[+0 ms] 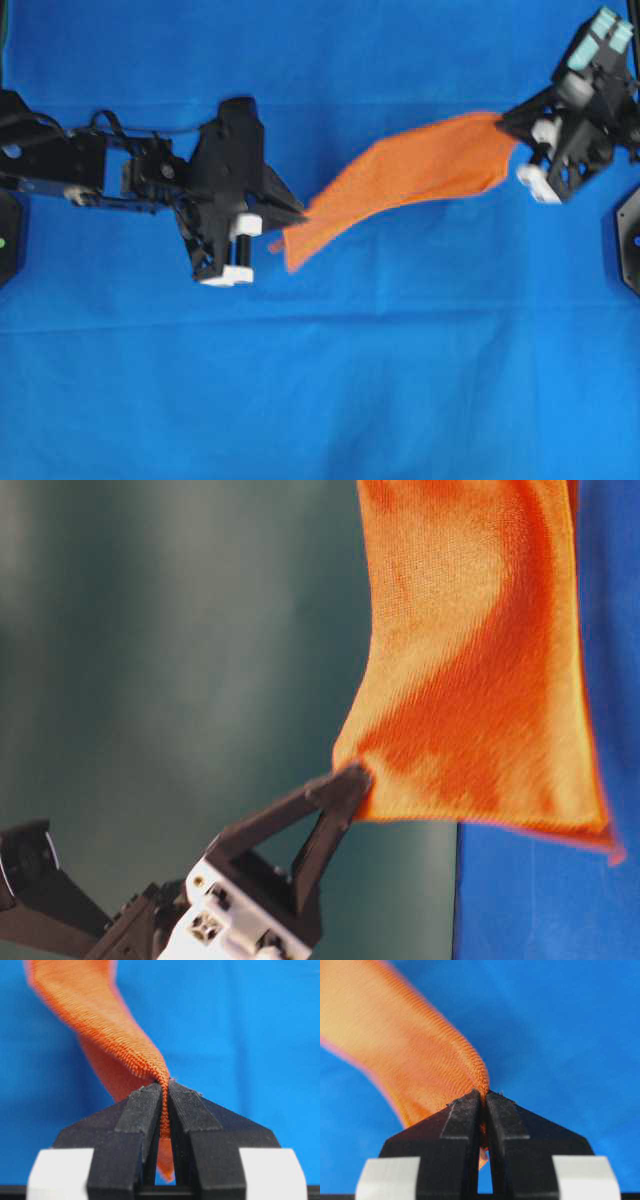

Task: Fold the orange towel.
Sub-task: 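Swing the lifted towel, left gripper moving right, rotating it vertical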

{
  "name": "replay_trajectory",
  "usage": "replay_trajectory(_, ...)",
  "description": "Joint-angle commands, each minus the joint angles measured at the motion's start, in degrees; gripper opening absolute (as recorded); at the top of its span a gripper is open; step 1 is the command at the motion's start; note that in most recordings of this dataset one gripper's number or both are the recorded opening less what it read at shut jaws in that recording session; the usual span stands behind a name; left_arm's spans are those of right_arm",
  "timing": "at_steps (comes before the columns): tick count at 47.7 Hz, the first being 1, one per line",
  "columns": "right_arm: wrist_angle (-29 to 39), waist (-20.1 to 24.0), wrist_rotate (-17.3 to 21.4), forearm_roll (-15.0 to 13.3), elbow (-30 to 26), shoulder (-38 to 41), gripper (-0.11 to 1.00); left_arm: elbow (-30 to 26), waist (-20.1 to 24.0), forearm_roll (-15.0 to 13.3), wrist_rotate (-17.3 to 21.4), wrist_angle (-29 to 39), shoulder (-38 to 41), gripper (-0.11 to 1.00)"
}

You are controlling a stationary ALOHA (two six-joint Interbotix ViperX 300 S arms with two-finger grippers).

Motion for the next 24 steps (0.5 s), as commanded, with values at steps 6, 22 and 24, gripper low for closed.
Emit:
replay_trajectory(6, -4.7, -6.9, -0.3, -2.9, -4.3, 5.9, 0.03, -5.8, -2.1, 0.1, 0.0, -5.2, 5.3, 0.02)
replay_trajectory(22, -12.5, -12.1, -0.4, -6.8, -12.3, 16.8, 0.03, -14.8, -5.7, 0.1, 0.2, -5.3, 13.3, 0.02)
replay_trajectory(24, -12.9, -12.5, -0.4, -7.1, -13.4, 17.9, 0.03, -16.0, -6.8, 0.1, 0.4, -5.3, 14.0, 0.02)
